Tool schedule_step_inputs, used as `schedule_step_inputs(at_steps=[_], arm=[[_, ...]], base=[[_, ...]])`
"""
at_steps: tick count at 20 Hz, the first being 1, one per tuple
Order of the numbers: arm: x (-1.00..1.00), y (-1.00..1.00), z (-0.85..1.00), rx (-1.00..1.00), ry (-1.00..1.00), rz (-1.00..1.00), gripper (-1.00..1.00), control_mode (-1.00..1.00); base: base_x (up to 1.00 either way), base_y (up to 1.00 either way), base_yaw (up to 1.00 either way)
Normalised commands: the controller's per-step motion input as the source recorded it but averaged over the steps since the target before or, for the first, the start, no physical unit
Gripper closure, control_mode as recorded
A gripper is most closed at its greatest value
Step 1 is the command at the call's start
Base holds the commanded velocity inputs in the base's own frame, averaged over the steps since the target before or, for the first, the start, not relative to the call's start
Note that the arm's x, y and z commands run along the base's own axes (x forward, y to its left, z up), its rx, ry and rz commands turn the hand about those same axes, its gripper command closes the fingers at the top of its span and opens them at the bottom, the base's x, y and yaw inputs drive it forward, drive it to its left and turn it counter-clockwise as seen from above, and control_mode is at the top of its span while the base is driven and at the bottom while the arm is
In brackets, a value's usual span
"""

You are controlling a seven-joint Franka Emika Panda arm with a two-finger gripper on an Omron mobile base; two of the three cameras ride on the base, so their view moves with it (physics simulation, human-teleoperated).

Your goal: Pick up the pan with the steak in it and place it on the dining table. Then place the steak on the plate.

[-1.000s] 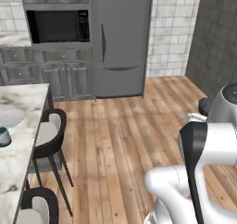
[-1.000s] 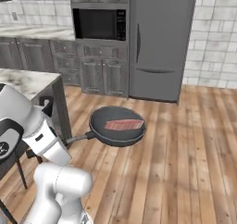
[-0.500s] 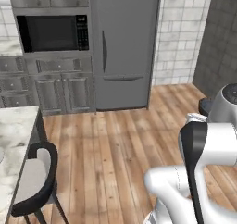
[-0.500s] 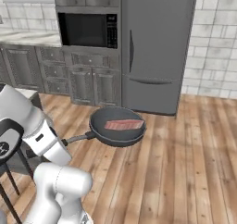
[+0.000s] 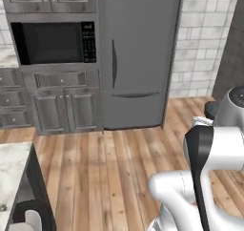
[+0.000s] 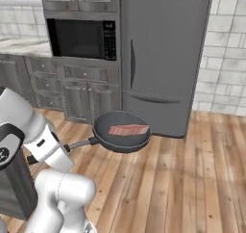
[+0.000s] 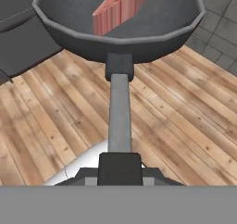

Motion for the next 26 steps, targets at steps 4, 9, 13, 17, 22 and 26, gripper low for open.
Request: schedule_step_inputs(at_steps=[4,9,13,17,22,26], arm=[[0.0,0.0,0.0,0.0,0.0,0.0,1.0,1.0],[0.0,0.0,0.0,0.0,0.0,0.0,1.0,1.0],[0.0,0.0,0.0,0.0,0.0,0.0,1.0,1.0],[0.0,0.0,0.0,0.0,0.0,0.0,1.0,1.0],[0.0,0.0,0.0,0.0,0.0,0.0,1.0,1.0],[0.0,0.0,0.0,0.0,0.0,0.0,1.0,1.0]], base=[[1.0,-0.14,0.07],[0.22,-0.03,0.41],[-0.03,0.0,0.5],[-0.05,0.0,0.5],[-0.04,0.0,0.5],[-0.04,0.0,0.5]])
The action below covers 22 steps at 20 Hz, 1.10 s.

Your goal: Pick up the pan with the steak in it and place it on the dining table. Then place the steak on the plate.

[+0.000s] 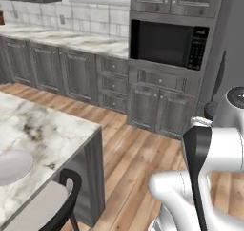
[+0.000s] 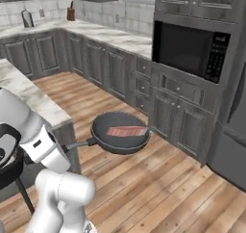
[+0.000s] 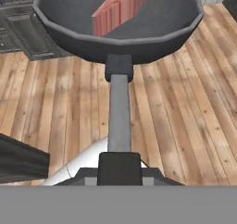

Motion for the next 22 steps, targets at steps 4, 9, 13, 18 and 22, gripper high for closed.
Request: schedule_step_inputs(at_steps=[4,9,13,18,22], arm=[[0.0,0.0,0.0,0.0,0.0,0.0,1.0,1.0],[0.0,0.0,0.0,0.0,0.0,0.0,1.0,1.0],[0.0,0.0,0.0,0.0,0.0,0.0,1.0,1.0],[0.0,0.0,0.0,0.0,0.0,0.0,1.0,1.0],[0.0,0.0,0.0,0.0,0.0,0.0,1.0,1.0]], base=[[-0.04,0.0,0.5],[-0.04,0.0,0.5],[-0.05,0.0,0.5],[-0.06,0.0,0.5],[-0.05,0.0,0.5]])
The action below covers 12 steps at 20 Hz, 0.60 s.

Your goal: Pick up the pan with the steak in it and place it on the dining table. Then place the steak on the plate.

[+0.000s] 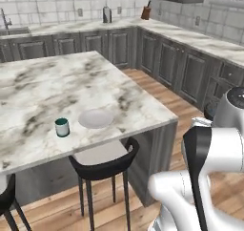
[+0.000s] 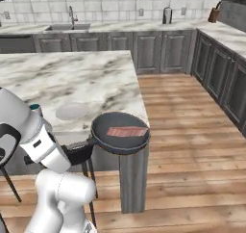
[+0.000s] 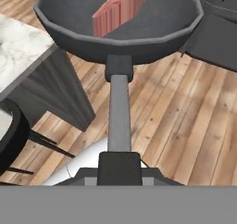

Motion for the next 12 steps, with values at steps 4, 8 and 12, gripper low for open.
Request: schedule_step_inputs(at_steps=[4,8,12], arm=[[0.0,0.0,0.0,0.0,0.0,0.0,1.0,1.0],[0.0,0.0,0.0,0.0,0.0,0.0,1.0,1.0],[0.0,0.0,0.0,0.0,0.0,0.0,1.0,1.0]], base=[[-0.05,0.0,0.5],[-0.05,0.0,0.5],[-0.05,0.0,0.5]])
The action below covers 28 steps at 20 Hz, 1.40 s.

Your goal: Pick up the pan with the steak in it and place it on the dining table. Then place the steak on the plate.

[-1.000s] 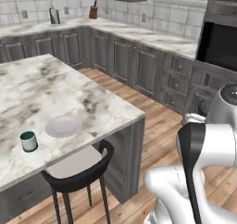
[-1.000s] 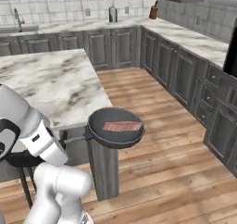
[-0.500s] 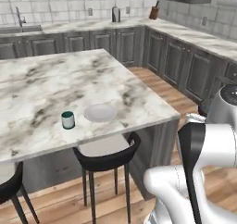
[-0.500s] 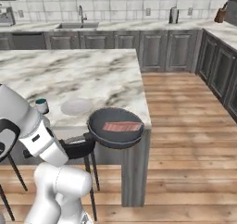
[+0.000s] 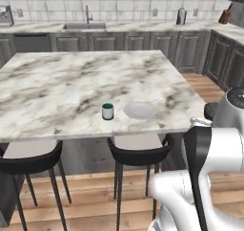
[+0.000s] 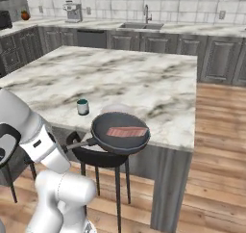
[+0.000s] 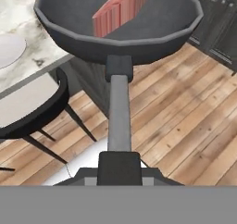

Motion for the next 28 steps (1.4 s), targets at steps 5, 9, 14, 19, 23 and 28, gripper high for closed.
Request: schedule_step_inputs(at_steps=[5,9,14,19,23,28], arm=[[0.0,0.0,0.0,0.0,0.0,0.0,1.0,1.0],[0.0,0.0,0.0,0.0,0.0,0.0,1.0,1.0],[0.0,0.0,0.0,0.0,0.0,0.0,1.0,1.0],[0.0,0.0,0.0,0.0,0.0,0.0,1.0,1.0],[0.0,0.0,0.0,0.0,0.0,0.0,1.0,1.0],[0.0,0.0,0.0,0.0,0.0,0.0,1.0,1.0]], base=[[-0.04,-0.03,0.45],[0.0,-0.08,0.01],[0.0,-0.87,0.02],[0.0,-0.32,0.02],[0.12,-0.08,0.02],[0.63,-0.13,0.04]])
